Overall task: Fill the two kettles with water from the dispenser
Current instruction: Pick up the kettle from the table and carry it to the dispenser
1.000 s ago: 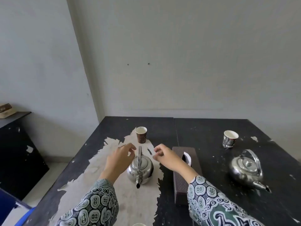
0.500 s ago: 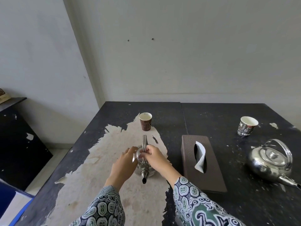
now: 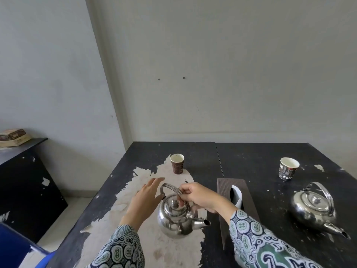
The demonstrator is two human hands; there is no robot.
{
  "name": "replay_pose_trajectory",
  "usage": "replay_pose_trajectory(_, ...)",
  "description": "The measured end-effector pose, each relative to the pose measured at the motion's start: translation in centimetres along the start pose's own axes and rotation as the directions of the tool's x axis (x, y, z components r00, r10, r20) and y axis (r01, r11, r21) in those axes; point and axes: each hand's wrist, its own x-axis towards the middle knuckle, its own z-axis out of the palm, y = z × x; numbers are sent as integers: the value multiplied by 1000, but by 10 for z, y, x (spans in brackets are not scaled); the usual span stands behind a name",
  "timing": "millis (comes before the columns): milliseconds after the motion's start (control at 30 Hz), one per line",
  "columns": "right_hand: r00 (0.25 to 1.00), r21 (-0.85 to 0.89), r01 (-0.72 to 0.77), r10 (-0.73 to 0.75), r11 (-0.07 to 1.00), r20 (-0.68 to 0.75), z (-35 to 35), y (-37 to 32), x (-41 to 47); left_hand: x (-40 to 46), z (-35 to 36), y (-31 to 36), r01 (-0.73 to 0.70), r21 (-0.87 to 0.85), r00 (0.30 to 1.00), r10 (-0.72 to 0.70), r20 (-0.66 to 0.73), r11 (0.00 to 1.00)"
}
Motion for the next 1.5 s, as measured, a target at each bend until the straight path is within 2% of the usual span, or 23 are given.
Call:
replay_pose_trajectory(233,976,-60,112,-98,992,195,3,-86,-65,-60,-86,26,1,28,990,3,-141,1000)
replay_pose_trajectory(433,932,-31,234,-215,972,292,29,-146,-119,-139,-159,41,39,205,966,16,-258,978)
replay_pose_trajectory(567,888,24,302,-291,953,356,62,-178,-143,-198,-197,45,64,194,950,0,-314,979)
replay_pose_trajectory(800,783,9,432,-379,902,494,159,-224,-161,-315,-245,19,143,101,894,-85,-439,985)
replay_pose_trajectory(967,649,-43,583,-433,811,625,256,-256,-160,-403,-271,-37,215,24,837,-172,-519,976)
replay_pose_trajectory(1167,573,25,656,-519,755,635,399,-282,-125,-491,-304,-128,314,-30,741,-264,-618,949)
replay_pose_trajectory(1267,518,19,753,-611,658,598,475,-294,-100,-529,-325,-181,358,-6,733,-285,-617,934)
replay_pose_trajectory(1367,478,36,790,-652,612,588,552,-309,-72,-563,-347,-241,400,23,730,-304,-612,916)
replay_pose_trajectory(1500,482,-11,812,-660,583,577,624,-324,-39,-587,-367,-302,440,-35,724,-377,-578,898)
